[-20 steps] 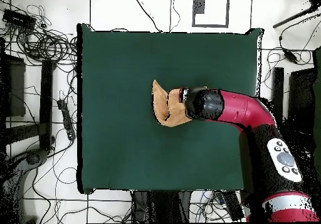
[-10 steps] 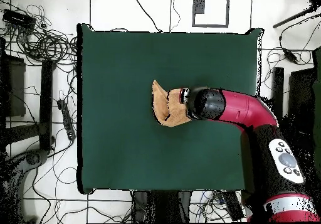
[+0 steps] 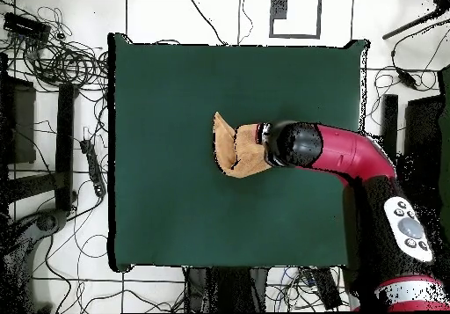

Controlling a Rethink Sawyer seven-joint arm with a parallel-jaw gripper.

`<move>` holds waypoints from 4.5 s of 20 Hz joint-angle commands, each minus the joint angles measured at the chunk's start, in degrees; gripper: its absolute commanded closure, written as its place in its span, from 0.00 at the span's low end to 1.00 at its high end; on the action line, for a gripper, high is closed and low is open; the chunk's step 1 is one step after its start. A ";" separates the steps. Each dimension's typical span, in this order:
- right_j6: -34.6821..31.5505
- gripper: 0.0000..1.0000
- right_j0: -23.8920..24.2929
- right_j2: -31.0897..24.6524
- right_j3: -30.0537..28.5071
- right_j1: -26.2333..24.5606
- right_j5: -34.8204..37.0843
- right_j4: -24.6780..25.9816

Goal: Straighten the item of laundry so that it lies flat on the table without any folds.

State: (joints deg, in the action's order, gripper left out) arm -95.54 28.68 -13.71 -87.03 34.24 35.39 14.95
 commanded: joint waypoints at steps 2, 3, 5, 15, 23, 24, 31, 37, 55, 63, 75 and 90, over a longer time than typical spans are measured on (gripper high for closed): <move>0.70 1.00 -1.26 -4.60 0.96 -1.16 9.95 -2.30; 0.63 1.00 -1.39 -4.52 1.20 -1.27 10.09 -2.20; 0.54 1.00 -1.51 -4.42 1.44 -1.49 10.57 -2.11; 0.81 1.00 -0.06 -5.78 -0.24 -1.12 7.16 -2.01; 1.07 1.00 -0.31 -5.31 0.41 -1.41 10.41 -2.05; 1.80 1.00 -0.33 -5.33 0.32 -1.12 8.65 -1.02; 2.64 1.00 0.03 -5.52 -0.03 -1.28 8.05 -0.44; 2.28 1.00 1.22 -6.55 -2.15 -0.53 2.55 0.11; -2.99 1.00 0.99 -5.27 3.18 -6.29 3.16 -2.54; -1.64 1.00 -1.12 -0.33 16.45 -11.87 23.50 -1.29; -1.26 1.00 -0.74 -0.74 12.24 -9.59 16.24 2.33; -2.93 1.00 0.34 -2.56 10.34 -9.26 10.45 1.43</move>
State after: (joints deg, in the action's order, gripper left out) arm -95.54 30.80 -13.74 -72.73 24.57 49.37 16.53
